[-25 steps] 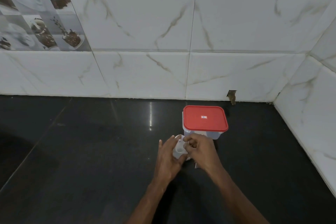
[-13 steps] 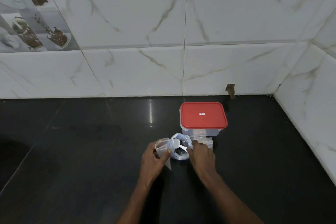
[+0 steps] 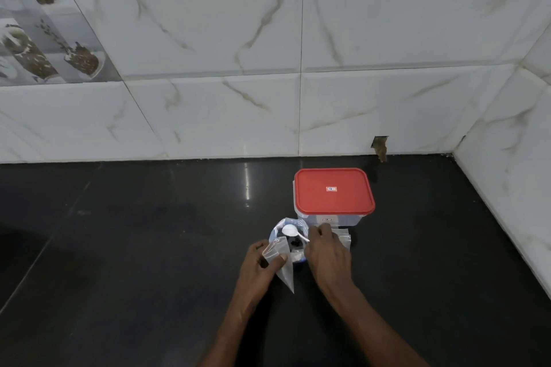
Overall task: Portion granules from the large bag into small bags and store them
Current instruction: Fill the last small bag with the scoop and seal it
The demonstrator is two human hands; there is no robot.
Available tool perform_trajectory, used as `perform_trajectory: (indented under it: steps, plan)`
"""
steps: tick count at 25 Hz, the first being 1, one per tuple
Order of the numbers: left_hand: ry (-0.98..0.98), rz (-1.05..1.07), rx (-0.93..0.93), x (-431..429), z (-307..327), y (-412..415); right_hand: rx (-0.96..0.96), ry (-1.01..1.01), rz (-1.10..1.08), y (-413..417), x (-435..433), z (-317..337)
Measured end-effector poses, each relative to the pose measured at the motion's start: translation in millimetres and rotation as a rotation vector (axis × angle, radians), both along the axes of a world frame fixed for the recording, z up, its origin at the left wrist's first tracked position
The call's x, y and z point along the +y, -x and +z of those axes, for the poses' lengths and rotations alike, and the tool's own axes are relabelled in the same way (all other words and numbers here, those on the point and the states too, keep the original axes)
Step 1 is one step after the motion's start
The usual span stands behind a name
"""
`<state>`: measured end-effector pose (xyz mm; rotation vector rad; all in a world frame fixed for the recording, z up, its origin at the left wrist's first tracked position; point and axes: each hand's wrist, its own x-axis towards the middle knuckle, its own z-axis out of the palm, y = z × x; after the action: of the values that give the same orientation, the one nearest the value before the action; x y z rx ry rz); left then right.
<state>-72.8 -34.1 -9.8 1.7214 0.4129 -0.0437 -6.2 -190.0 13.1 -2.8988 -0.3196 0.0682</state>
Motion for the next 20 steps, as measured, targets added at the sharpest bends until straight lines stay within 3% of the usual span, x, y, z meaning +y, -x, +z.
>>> perform_trajectory:
  steps: [5,11,20]
  plan:
    - [0.105,-0.016,0.012,8.7,-11.7,7.8,-0.131,-0.031,0.084,4.1,-10.4,-3.3]
    - [0.079,-0.029,-0.034,5.2,-13.5,14.0,-0.208,-0.015,0.234,9.7,-9.8,-19.1]
    - [0.157,0.037,-0.108,-5.1,-16.0,18.4,-0.174,-0.054,0.282,13.6,9.2,-15.4]
